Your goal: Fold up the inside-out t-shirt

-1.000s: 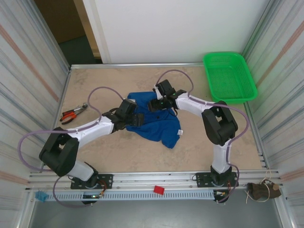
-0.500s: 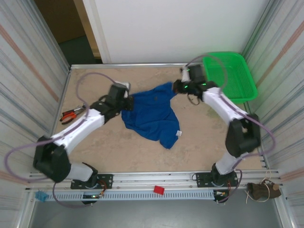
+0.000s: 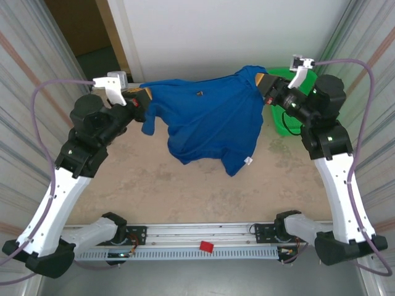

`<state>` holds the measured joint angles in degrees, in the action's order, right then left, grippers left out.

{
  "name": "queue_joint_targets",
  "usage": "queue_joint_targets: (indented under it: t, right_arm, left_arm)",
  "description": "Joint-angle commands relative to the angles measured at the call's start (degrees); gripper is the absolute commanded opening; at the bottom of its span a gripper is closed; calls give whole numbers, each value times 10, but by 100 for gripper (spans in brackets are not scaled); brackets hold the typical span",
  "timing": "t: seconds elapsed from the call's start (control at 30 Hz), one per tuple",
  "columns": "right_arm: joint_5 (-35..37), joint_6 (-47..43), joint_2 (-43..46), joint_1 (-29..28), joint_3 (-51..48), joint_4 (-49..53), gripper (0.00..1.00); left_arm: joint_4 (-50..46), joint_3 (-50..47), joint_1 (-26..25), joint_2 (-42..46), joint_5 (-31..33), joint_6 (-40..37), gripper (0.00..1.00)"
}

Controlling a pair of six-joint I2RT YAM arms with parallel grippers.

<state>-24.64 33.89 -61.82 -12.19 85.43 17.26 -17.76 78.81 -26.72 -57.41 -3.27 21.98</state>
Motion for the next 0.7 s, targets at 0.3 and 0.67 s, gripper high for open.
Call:
queue_joint_targets:
  t: [0.3,0.67]
  right_arm:
    - [50,18,-2,-6,-17,-35,0]
    - [94,-27,-365,11,59,-108,27]
  left_arm:
    - [-51,78,17,-46,39,41,0]
    - [42,68,149,-356,-15,39,3]
